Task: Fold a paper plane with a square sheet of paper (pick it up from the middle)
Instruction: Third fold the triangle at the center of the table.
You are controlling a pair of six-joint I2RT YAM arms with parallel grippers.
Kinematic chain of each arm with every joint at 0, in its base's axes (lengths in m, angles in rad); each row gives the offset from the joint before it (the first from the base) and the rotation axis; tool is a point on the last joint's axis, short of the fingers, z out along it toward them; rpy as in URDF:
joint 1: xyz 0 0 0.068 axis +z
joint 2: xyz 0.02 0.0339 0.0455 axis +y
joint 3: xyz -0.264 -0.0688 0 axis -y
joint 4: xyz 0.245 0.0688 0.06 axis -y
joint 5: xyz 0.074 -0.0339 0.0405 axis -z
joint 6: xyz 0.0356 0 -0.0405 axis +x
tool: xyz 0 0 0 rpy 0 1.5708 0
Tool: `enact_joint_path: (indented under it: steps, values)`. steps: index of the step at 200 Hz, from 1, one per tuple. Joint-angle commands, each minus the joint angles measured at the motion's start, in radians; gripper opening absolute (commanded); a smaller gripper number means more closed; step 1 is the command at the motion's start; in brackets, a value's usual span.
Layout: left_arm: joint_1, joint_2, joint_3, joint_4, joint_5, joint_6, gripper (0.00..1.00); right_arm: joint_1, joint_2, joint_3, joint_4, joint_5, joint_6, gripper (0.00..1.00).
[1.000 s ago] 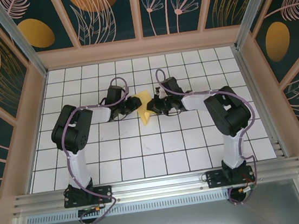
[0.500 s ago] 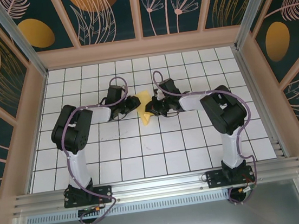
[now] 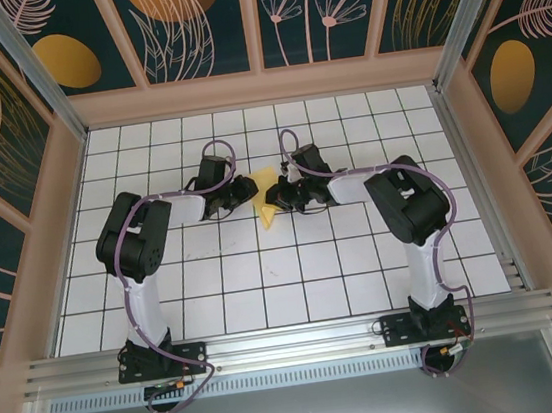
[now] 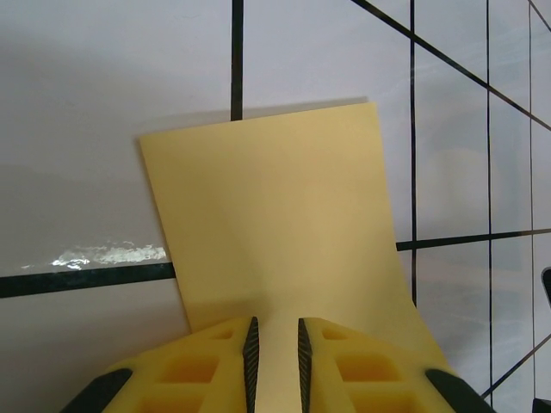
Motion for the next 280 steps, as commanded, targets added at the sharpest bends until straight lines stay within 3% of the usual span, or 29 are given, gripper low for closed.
enact_joint_path:
  steps: [1, 280]
  values:
    - [-0.001, 0.029, 0.018, -0.034, -0.006, 0.025, 0.21, 0.006, 0.028, 0.031, 0.041, -0.011, -0.005, 0.06]
    - [-0.001, 0.035, 0.010, -0.030, 0.009, 0.029, 0.21, 0.014, 0.105, 0.078, 0.049, -0.009, -0.019, 0.06]
